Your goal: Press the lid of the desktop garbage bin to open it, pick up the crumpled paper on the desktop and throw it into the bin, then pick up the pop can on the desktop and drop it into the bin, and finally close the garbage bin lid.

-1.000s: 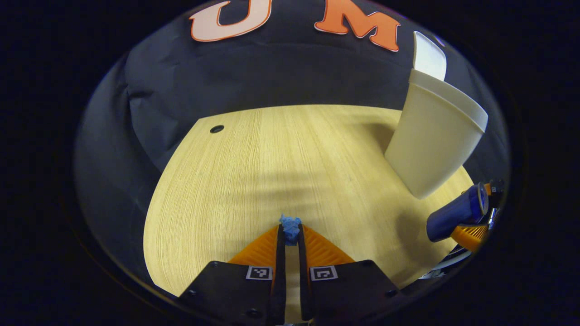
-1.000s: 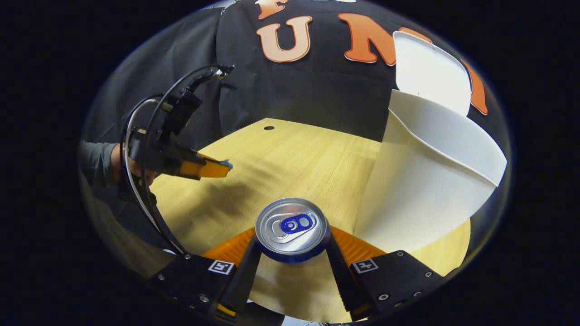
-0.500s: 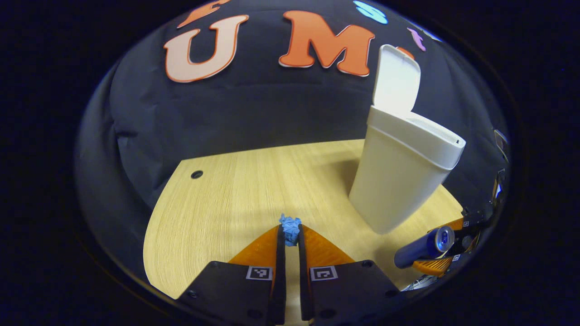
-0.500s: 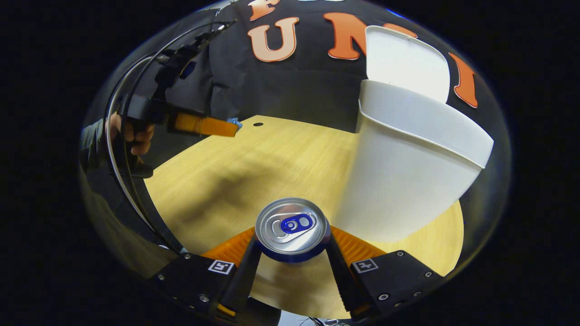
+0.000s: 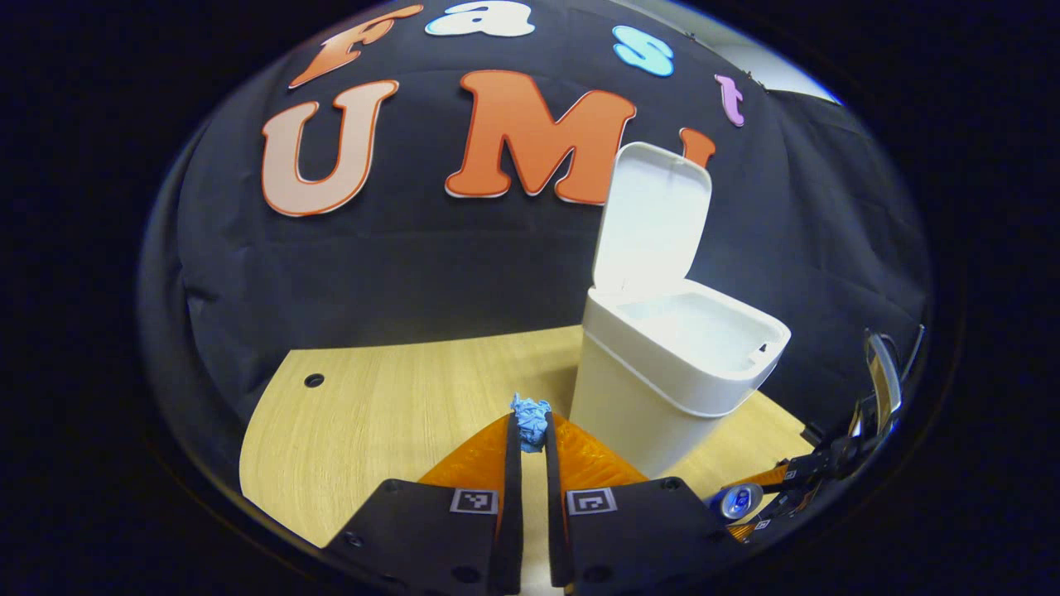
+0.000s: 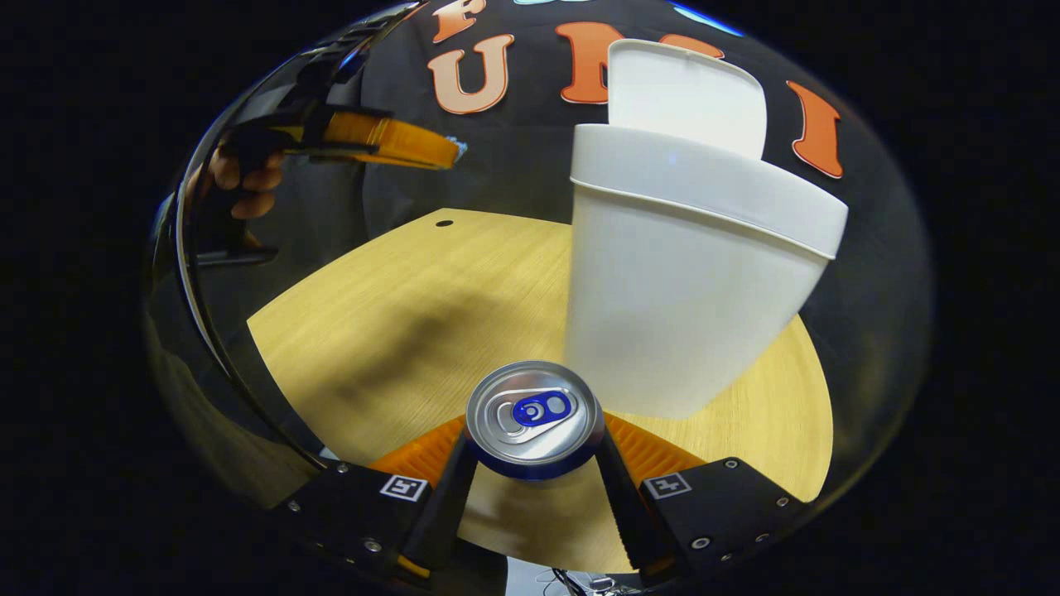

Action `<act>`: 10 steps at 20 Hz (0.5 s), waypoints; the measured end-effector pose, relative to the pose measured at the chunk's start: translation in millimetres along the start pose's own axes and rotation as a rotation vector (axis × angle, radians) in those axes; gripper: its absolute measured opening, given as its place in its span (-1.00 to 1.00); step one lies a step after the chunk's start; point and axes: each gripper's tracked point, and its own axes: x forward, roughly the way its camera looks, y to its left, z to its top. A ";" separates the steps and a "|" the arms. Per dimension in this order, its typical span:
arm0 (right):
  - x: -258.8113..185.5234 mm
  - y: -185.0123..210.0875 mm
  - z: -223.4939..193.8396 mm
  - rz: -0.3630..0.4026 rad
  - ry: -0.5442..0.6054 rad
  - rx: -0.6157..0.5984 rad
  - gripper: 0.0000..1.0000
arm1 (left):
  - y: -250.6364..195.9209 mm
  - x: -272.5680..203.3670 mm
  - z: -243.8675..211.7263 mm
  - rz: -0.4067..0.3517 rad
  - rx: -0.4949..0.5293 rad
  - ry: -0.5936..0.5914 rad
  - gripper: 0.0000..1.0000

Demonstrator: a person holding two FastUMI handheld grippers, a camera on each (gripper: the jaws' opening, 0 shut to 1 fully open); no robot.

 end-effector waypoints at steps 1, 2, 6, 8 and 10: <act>-0.7 1.7 1.2 -0.004 0.002 0.006 0.59 | -8.6 1.2 7.7 -0.013 0.002 -0.019 -0.68; -0.4 0.1 -0.1 -0.011 0.003 0.012 0.60 | -15.7 3.2 15.1 -0.025 0.004 -0.040 -0.68; -0.3 0.0 1.9 -0.039 -0.002 0.030 0.51 | -40.7 11.7 39.8 -0.057 0.017 -0.088 -0.67; -2.1 -1.2 2.9 -0.057 -0.002 0.040 0.60 | -52.5 14.4 51.6 -0.078 0.018 -0.112 -0.67; -2.4 0.2 3.5 -0.068 -0.006 0.057 0.59 | -65.9 17.9 59.7 -0.103 0.030 -0.129 -0.71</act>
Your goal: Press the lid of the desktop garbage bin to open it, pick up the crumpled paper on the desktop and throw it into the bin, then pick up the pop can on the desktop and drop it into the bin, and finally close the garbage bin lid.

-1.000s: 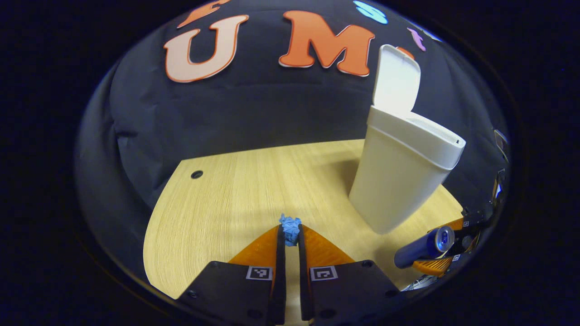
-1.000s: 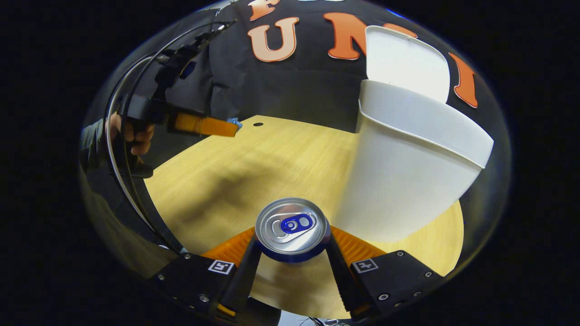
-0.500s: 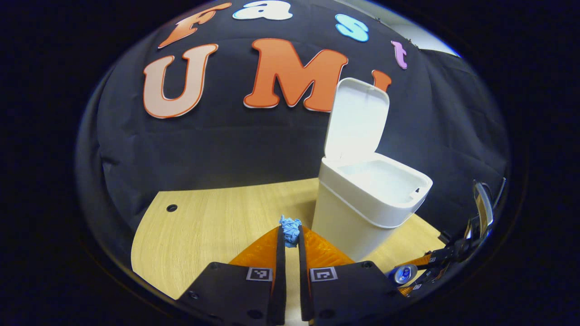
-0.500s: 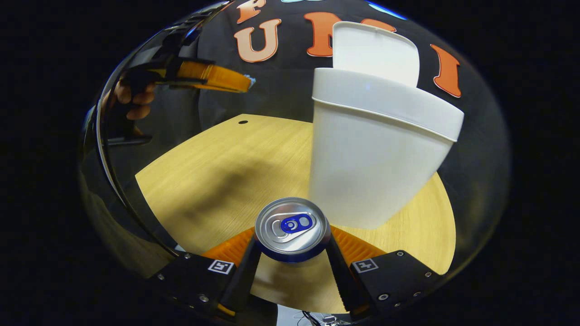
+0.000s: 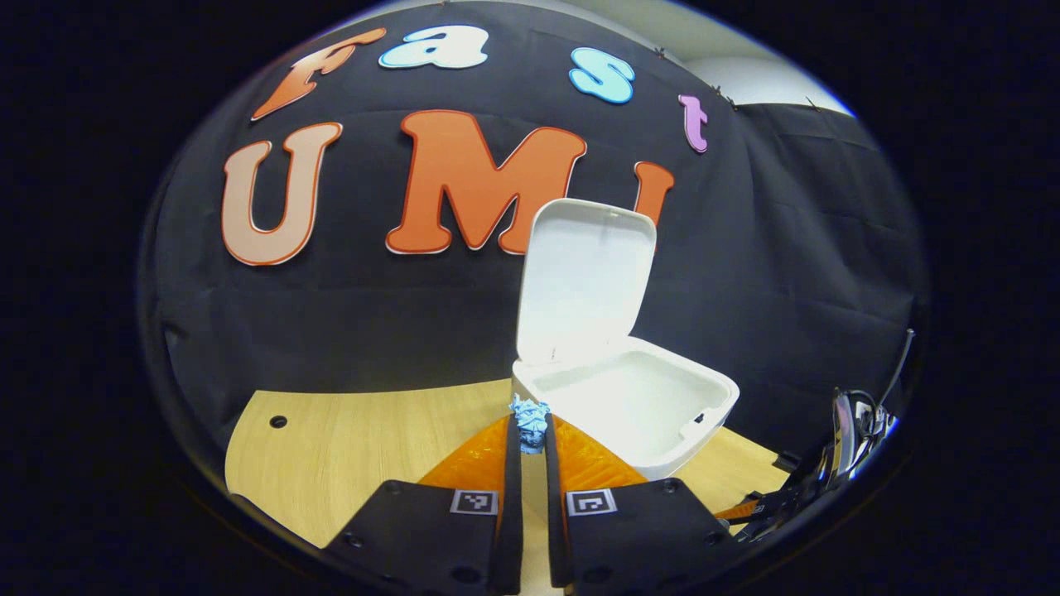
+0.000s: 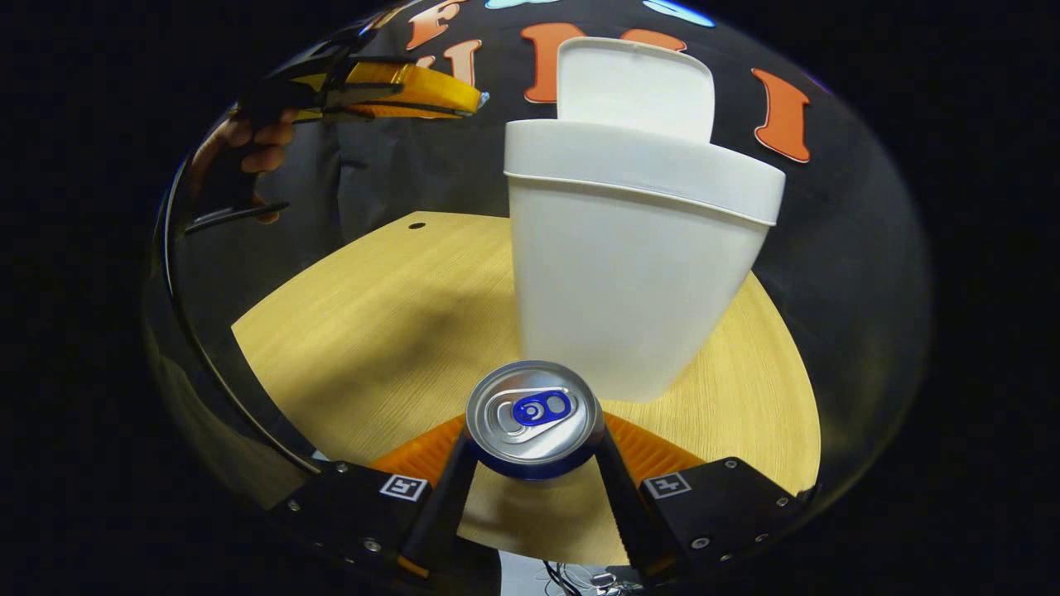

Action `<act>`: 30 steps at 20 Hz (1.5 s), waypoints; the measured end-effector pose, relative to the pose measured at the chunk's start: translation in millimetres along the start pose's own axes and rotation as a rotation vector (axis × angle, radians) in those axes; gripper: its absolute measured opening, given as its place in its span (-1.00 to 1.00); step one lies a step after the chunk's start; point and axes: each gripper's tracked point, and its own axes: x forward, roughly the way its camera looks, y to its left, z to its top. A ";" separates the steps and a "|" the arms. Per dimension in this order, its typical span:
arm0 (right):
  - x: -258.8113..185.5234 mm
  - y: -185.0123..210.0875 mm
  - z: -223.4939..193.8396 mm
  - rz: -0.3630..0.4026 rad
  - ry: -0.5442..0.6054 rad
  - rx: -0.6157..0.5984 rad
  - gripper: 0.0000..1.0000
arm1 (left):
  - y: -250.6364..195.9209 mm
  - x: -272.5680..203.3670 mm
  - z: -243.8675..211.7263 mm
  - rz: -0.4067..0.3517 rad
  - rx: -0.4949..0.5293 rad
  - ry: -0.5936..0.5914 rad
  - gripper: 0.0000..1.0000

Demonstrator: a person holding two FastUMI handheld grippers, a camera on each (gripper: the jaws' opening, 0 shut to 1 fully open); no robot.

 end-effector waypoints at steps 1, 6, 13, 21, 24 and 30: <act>-0.2 0.6 0.9 -0.006 -0.004 0.004 0.59 | -7.1 2.8 5.2 -0.015 0.006 -0.012 -0.67; 1.0 -1.6 2.0 -0.041 -0.010 0.036 0.51 | -42.9 14.8 14.6 -0.095 0.035 -0.032 -0.67; 2.5 -3.6 6.3 -0.087 -0.013 0.082 0.59 | -65.9 22.3 3.7 -0.159 0.049 0.003 -0.68; 3.6 -14.6 16.1 -0.142 -0.031 0.097 0.59 | -80.7 17.2 -17.5 -0.218 0.039 0.071 -0.63; 4.2 -20.5 22.4 -0.166 -0.052 0.101 0.59 | -83.8 16.3 -22.2 -0.228 0.064 0.087 -0.52; 3.9 -34.1 43.5 -0.218 -0.125 0.104 0.59 | -86.0 9.5 -25.0 -0.231 0.106 0.081 0.08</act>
